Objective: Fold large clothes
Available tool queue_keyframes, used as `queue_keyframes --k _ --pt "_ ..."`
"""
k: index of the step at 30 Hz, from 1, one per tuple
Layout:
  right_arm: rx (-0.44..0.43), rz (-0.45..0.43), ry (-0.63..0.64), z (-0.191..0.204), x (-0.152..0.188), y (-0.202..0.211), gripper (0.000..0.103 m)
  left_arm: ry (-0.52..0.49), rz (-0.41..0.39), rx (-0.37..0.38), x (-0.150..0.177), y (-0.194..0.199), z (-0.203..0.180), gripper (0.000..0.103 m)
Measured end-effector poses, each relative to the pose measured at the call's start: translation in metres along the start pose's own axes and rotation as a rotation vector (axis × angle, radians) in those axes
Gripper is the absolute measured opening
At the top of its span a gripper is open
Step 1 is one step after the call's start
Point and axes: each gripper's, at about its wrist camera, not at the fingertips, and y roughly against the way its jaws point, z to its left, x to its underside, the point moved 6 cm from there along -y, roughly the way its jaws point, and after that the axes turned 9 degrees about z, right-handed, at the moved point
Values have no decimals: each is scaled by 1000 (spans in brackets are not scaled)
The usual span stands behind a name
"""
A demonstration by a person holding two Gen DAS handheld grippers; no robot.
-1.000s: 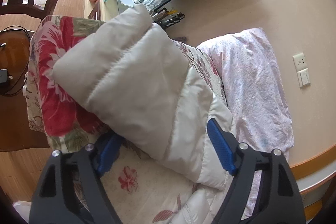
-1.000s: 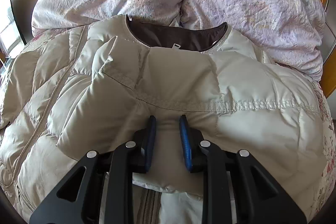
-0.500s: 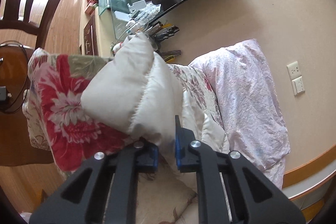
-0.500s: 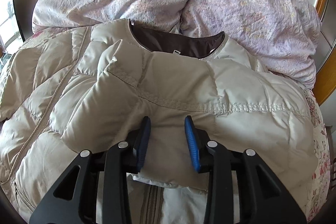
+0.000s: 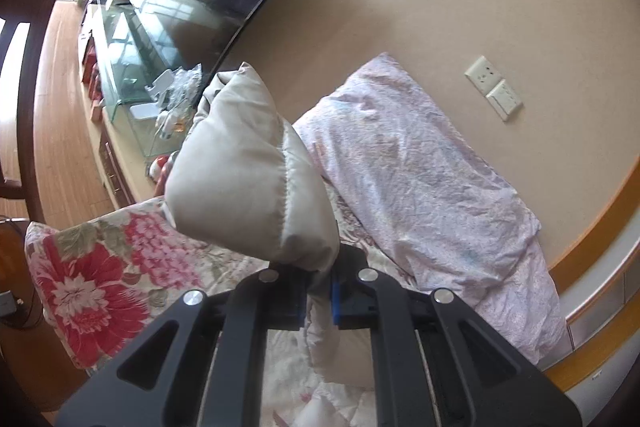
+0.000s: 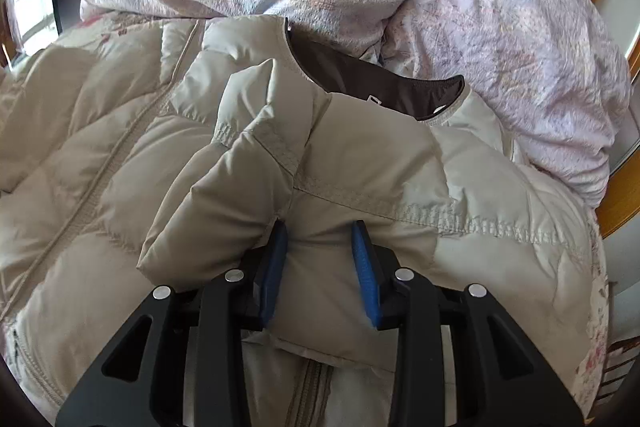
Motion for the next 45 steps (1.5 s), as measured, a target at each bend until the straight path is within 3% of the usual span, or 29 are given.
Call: queue_keyframes --k 1,3,7,9,15,18,25,30,32,33,35,37,40,43,45 --pt "-50 -1 -36 -7 2 7 44 -28 -3 16 -1 1 -13 8" --pt "-110 -22 -80 -18 6 22 62 -86 -7 54 -1 3 -43 8" --pt "-120 -79 -96 -37 16 56 71 -201 13 151 12 4 -108 8" --pt "-117 -109 -113 -51 24 70 85 -259 38 210 26 0 -143 8" --pt "-81 -116 -191 -96 50 88 86 -384 180 375 87 -23 -231 8" --pt "-57 -96 -241 -116 63 90 89 -419 271 421 122 -41 -260 8" --pt "-49 -105 -300 -141 84 98 90 -583 390 394 206 -81 -305 9" --pt "-48 -106 -341 -153 88 94 90 -659 515 333 268 -122 -307 10" --pt "-46 -105 -357 -157 89 92 90 -683 562 300 290 -135 -302 14" --pt "-43 -105 -363 -160 90 92 90 -692 584 289 298 -140 -301 20" --pt "-37 -106 -376 -164 90 91 90 -723 614 265 314 -148 -300 38" --pt "-37 -113 -393 -169 89 92 90 -776 640 270 328 -147 -303 65" --pt "-44 -143 -400 -170 87 97 90 -832 632 310 332 -130 -308 83" --pt "-61 -198 -375 -161 79 108 80 -825 568 330 306 -108 -304 89" --pt "-98 -231 -339 -148 72 113 69 -801 513 293 277 -107 -289 90"
